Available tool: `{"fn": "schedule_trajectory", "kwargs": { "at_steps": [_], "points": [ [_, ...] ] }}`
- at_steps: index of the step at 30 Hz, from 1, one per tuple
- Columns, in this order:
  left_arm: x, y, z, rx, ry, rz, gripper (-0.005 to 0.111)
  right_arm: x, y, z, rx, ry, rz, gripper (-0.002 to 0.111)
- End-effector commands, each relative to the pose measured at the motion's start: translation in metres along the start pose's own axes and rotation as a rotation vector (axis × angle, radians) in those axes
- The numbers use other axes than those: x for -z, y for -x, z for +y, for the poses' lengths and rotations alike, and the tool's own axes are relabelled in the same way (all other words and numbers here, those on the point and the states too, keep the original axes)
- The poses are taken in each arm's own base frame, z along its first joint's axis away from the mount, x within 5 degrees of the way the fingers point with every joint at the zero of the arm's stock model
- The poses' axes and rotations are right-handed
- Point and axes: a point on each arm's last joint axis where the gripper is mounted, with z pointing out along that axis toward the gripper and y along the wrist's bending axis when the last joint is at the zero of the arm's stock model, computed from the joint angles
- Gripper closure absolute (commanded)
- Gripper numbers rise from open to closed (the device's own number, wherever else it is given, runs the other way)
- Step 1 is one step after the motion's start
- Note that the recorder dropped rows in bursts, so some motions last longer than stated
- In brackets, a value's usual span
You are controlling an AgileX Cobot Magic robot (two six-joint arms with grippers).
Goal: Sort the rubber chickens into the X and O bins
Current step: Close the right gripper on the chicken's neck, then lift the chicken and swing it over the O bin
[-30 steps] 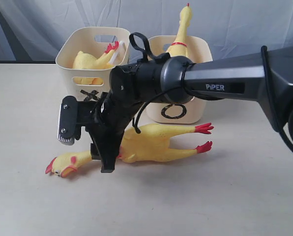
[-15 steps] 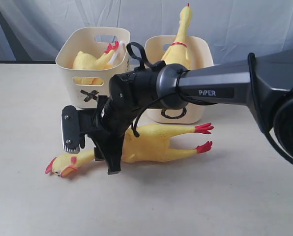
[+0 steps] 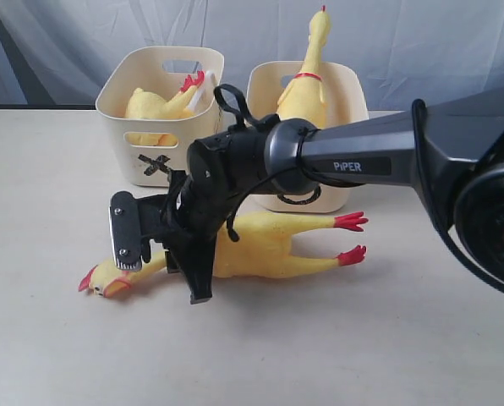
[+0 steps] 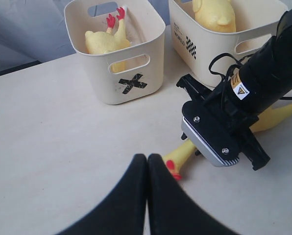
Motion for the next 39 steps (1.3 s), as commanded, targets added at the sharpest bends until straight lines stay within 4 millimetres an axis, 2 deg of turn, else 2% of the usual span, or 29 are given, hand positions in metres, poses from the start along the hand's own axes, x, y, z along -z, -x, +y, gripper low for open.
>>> {"fn": "schedule_trajectory", "kwargs": {
  "at_steps": [1,2,6,11,20,26,32,39],
  "points": [
    [0.000,-0.001,0.000,-0.001,0.002,-0.002,0.107,-0.002,-0.001,0.001,0.016,-0.002,0.007,0.100],
    [0.000,-0.001,0.000,-0.001,0.002,-0.002,0.107,-0.002,-0.001,0.001,0.016,-0.002,0.007,0.109],
    [0.000,-0.001,0.000,-0.001,0.002,-0.002,0.107,-0.002,-0.001,0.001,0.005,-0.001,0.004,0.109],
    [0.000,-0.001,0.000,-0.001,0.002,-0.002,0.107,0.011,0.005,-0.003,-0.081,-0.016,-0.022,0.109],
    [0.000,-0.001,0.000,-0.001,0.002,-0.002,0.107,0.069,0.029,-0.017,-0.237,-0.092,-0.200,0.109],
    [0.000,-0.001,0.000,-0.001,0.002,-0.002,0.107,0.115,0.041,-0.033,-0.431,-0.231,-0.335,0.109],
    [0.000,-0.001,0.000,-0.001,0.002,-0.002,0.107,0.149,0.026,-0.051,-0.662,-0.286,-0.458,0.109],
    [0.000,-0.001,0.000,-0.001,0.002,-0.002,0.107,0.173,-0.001,-0.070,-0.894,-0.300,-0.576,0.109]
  ]
}}
